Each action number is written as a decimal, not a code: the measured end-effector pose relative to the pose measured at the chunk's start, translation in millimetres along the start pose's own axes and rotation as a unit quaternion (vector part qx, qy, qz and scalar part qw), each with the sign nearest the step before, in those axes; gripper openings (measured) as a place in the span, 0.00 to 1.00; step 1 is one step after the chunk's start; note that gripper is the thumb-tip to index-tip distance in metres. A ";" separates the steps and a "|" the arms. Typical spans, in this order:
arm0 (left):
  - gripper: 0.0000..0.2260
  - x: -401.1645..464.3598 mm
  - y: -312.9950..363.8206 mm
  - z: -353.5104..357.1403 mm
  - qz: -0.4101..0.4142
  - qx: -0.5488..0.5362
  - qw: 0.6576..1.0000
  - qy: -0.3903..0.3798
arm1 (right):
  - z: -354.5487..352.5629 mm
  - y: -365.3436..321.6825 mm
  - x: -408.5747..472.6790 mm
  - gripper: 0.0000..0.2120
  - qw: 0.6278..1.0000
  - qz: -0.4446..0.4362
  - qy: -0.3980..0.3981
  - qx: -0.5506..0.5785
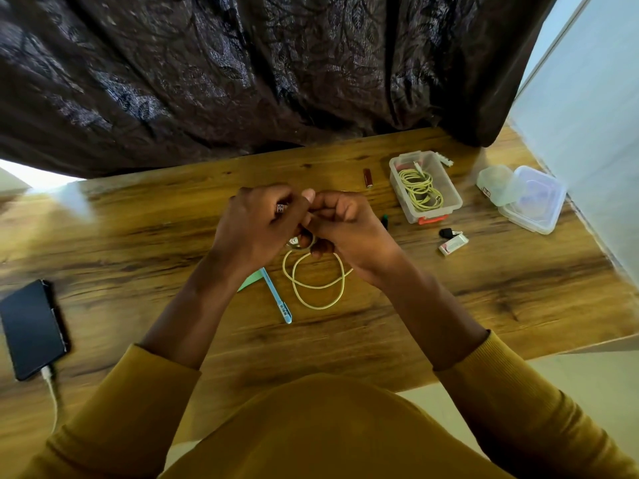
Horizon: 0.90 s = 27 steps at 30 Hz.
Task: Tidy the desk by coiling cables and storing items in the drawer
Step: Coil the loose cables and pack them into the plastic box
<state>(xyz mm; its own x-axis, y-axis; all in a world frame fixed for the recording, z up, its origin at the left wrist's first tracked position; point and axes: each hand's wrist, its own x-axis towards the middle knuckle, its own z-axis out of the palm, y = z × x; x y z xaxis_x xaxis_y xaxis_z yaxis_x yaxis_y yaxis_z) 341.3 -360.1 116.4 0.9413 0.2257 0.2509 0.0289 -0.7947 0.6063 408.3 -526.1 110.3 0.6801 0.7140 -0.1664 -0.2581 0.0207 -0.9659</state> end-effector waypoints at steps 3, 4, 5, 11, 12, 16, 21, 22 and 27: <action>0.22 2.5 -7.3 -1.6 -0.012 -0.011 0.999 -0.050 | -0.2 -0.4 -0.4 0.08 1.000 0.001 0.006 -0.025; 0.23 2.8 -9.2 -1.8 -0.016 -0.015 0.998 -0.059 | -1.0 -0.3 -0.3 0.10 0.999 0.003 0.013 -0.030; 0.23 2.4 -10.0 -1.7 -0.020 -0.015 0.997 -0.066 | -2.1 0.3 0.0 0.11 0.999 0.005 0.016 -0.035; 0.21 -2.4 -11.0 6.9 -0.034 -0.048 0.996 -0.067 | -6.8 8.1 4.6 0.12 0.993 -0.005 0.045 -0.107; 0.21 -3.9 -10.6 8.9 -0.040 -0.050 0.996 -0.058 | -8.5 8.8 5.1 0.12 0.990 -0.004 0.062 -0.124; 0.20 -9.2 -8.8 16.1 -0.064 -0.074 0.995 -0.028 | -15.5 7.5 6.0 0.10 0.980 -0.007 0.093 -0.177; 0.17 -13.5 -11.6 21.3 -0.065 -0.059 0.996 -0.019 | -15.9 6.2 6.3 0.06 0.961 -0.037 0.127 -0.245; 0.17 -14.2 -12.0 21.9 -0.064 -0.042 0.997 -0.015 | -15.1 4.9 5.9 0.05 0.959 -0.043 0.137 -0.246; 0.19 -15.3 -8.0 26.0 -0.077 0.014 0.996 0.036 | -1.4 2.2 3.3 0.03 0.958 -0.040 0.175 -0.222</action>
<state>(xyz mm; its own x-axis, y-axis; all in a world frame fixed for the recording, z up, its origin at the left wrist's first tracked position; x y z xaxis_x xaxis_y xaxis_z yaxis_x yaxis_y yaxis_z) 335.3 -371.9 88.1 0.8987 0.3853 0.2094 0.1823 -0.7625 0.6207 410.9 -524.7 107.4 0.8942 0.4422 -0.0698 0.0688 -0.2898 -0.9546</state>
